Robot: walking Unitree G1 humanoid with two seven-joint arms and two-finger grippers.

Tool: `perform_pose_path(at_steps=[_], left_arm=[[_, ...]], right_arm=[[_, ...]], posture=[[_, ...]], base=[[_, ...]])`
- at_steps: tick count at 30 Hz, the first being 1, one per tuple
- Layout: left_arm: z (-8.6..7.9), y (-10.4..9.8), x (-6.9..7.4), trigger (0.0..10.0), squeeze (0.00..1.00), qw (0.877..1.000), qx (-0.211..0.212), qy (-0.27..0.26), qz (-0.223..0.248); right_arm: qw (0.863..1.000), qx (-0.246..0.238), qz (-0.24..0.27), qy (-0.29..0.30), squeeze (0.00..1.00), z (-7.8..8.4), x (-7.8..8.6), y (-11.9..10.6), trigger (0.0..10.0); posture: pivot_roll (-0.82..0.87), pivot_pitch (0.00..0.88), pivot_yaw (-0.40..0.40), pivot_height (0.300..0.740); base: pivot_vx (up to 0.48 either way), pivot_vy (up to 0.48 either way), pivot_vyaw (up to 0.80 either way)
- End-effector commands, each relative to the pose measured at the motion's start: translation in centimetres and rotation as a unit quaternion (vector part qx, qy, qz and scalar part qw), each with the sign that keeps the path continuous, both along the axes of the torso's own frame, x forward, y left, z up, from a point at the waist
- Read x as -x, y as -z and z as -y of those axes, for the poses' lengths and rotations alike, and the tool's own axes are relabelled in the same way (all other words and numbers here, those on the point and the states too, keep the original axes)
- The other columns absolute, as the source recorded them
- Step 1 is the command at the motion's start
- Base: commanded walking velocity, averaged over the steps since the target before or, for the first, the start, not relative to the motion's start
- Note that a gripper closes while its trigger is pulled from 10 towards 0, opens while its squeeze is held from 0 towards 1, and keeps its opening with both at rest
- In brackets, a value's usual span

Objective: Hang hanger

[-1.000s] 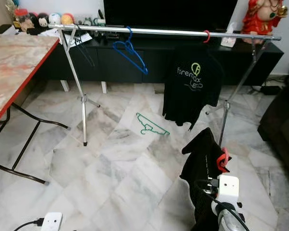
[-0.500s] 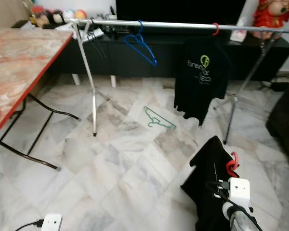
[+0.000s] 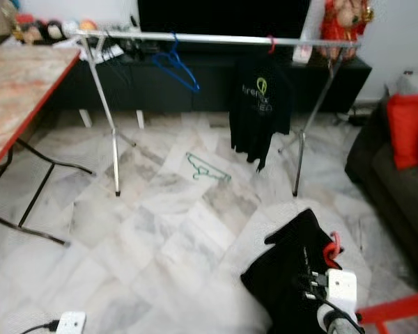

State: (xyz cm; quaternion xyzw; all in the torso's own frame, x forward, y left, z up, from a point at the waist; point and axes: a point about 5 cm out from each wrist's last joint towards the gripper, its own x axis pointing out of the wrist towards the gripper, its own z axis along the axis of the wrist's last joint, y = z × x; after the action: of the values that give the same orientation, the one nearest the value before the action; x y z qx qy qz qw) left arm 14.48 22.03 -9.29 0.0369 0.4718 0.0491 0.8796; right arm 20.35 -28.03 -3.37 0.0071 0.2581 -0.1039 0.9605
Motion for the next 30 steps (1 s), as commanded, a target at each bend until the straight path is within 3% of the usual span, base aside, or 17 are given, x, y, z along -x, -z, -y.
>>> perform_pose_path(at_steps=[1, 12, 18, 21, 25, 28, 30], left_arm=[[0.0, 0.1, 0.2, 10.0, 0.0, 1.0, 0.0, 0.001, -0.006], [0.0, -0.2, -0.4, 10.0, 0.0, 1.0, -0.003, 0.012, 0.008], [-1.3, -1.6, -2.4, 10.0, 0.0, 0.997, -0.017, 0.048, 0.065], [-2.9, -3.2, -4.0, 10.0, 0.0, 0.99, -0.043, 0.068, 0.116], [-4.4, -6.8, -7.5, 10.0, 0.0, 0.965, -0.072, 0.099, 0.23], [-4.6, -9.4, -9.5, 10.0, 0.0, 0.944, -0.08, 0.115, 0.298], [-3.5, -12.3, -11.6, 10.0, 0.0, 0.918, -0.06, 0.142, 0.365]], right_arm=[[1.0, 0.009, 0.02, 0.001, 0.0, 0.4, -0.3, -0.6, 10.0], [1.0, 0.019, 0.019, -0.009, 0.0, 0.3, -0.9, -0.9, 10.0], [0.998, 0.062, 0.015, -0.016, 0.0, 2.1, -1.6, -2.1, 10.0], [0.996, 0.082, 0.027, -0.021, 0.0, 3.5, -2.8, -3.7, 10.0], [0.992, 0.08, 0.029, -0.094, 0.0, 2.5, -6.9, -6.6, 10.0], [0.985, 0.084, 0.051, -0.143, 0.0, 1.8, -8.0, -8.2, 10.0], [0.972, 0.08, 0.08, -0.205, 0.0, 0.9, -8.0, -9.9, 10.0]], posture=[[-0.07, 0.054, -0.049, 0.74], [-0.07, 0.053, -0.051, 0.74], [-0.08, 0.061, -0.048, 0.74], [-0.08, 0.062, -0.049, 0.74], [-0.07, 0.064, -0.05, 0.74], [-0.07, 0.063, -0.052, 0.74], [-0.06, 0.063, -0.057, 0.74]], base=[[0.0, 0.0, 0.0], [0.0, 0.0, 0.0], [0.0, 0.0, 0.0], [0.0, 0.0, 0.0], [0.0, 0.0, 0.0], [0.0, 0.0, 0.0], [0.0, 0.0, 0.0]])
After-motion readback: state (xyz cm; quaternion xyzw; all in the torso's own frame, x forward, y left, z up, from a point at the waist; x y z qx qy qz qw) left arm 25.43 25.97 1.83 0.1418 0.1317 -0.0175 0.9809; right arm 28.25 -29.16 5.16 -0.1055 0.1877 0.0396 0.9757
